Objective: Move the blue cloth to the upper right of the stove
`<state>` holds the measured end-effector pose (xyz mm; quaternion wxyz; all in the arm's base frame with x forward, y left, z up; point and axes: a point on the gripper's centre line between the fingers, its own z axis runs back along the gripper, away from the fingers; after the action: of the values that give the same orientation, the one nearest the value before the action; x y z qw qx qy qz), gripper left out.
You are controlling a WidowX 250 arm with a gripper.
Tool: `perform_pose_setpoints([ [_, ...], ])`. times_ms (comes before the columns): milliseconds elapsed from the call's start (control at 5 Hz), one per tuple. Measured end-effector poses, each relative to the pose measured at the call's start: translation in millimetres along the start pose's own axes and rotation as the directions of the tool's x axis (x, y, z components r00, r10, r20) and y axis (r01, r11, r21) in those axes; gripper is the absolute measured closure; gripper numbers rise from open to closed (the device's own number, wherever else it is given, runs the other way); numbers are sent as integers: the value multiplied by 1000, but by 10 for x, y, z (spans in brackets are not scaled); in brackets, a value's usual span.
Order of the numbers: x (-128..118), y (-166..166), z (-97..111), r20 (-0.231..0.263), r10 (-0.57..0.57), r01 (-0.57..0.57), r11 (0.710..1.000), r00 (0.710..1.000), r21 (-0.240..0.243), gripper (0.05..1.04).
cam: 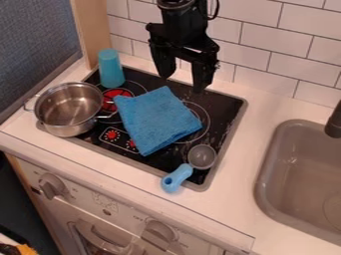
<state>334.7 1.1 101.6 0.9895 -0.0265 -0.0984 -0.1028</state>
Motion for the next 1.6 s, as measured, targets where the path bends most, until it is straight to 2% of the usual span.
perform_pose_setpoints([
  [200,-39,-10,-94,-23,1,-1,1000,1000,-14,83],
  [400,-131,255,-170,17,58,-58,998,998,-20,83],
  [800,-157,478,-338,9,28,-28,999,1000,33,83],
  [1000,-164,546,-440,-21,14,-12,998,1000,69,83],
  [1200,-182,467,-573,-66,-26,31,997,997,75,83],
  [1400,-253,433,-647,-88,-48,56,994,995,93,83],
  [1600,-296,419,-758,-119,-55,65,995,991,80,83],
])
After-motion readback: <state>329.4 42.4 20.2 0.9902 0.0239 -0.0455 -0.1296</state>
